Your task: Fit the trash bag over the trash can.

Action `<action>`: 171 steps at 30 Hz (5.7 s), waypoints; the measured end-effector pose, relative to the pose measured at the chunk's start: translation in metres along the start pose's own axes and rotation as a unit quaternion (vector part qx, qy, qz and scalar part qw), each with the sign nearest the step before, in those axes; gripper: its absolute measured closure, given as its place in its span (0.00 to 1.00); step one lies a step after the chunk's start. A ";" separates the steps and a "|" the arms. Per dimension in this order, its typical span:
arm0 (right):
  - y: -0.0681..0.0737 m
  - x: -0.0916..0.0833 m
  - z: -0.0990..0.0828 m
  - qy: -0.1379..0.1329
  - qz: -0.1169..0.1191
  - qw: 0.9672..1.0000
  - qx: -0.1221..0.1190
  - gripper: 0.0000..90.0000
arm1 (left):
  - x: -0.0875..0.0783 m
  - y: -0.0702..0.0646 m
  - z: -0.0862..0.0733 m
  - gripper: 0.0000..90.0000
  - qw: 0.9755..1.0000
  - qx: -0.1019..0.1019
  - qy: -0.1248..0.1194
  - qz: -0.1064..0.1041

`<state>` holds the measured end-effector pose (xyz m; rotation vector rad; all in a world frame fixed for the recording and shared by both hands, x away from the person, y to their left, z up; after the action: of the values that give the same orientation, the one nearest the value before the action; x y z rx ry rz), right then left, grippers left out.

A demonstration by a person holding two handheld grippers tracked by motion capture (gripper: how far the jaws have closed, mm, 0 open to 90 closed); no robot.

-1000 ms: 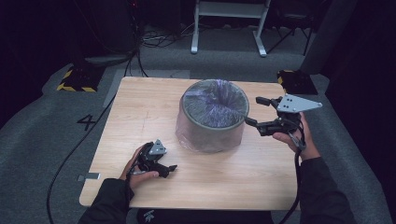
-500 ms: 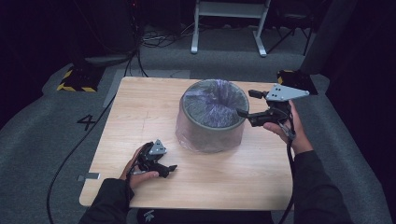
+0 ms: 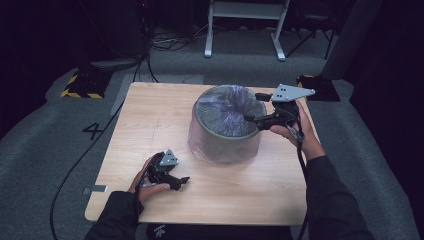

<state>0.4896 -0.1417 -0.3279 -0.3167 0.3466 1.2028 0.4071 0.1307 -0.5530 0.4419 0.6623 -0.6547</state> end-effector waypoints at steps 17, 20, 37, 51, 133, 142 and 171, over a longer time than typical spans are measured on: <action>-0.009 0.040 0.001 0.054 0.005 0.998 0.014 0.23 | 0.000 0.000 0.000 0.15 1.000 -0.001 0.001 0.000; -0.010 0.044 -0.002 0.072 0.007 0.997 0.012 0.23 | 0.000 0.000 0.000 0.15 1.000 0.000 0.000 0.000; -0.012 0.063 -0.018 0.163 0.031 0.986 0.009 0.24 | 0.000 0.000 0.000 0.15 1.000 -0.001 0.001 0.000; -0.021 0.069 -0.032 0.226 0.037 0.973 0.031 0.23 | 0.000 0.000 0.000 0.15 1.000 0.000 0.000 0.000; 0.011 -0.040 -0.037 0.013 -0.027 0.999 0.021 0.21 | 0.000 0.000 0.000 0.15 1.000 0.000 0.000 0.000; 0.025 -0.051 -0.056 0.016 -0.030 0.999 0.015 0.21 | 0.000 0.000 0.000 0.15 1.000 -0.001 0.000 0.000; 0.046 -0.054 -0.159 0.100 -0.049 0.993 0.033 0.20 | 0.000 0.000 0.000 0.15 1.000 -0.001 0.000 0.000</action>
<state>0.4144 -0.2386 -0.4512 -0.3926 0.5376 1.0634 0.4070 0.1306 -0.5531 0.4405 0.6628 -0.6540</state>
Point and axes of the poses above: each handheld gripper's, and its own axes: x roughly forward along the jaws, z roughly out of its top, y roughly to its left, the point moved 7 cm from there along x, roughly forward along the jaws, and after that the axes turned 15 degrees about z, right-handed, at the moved point
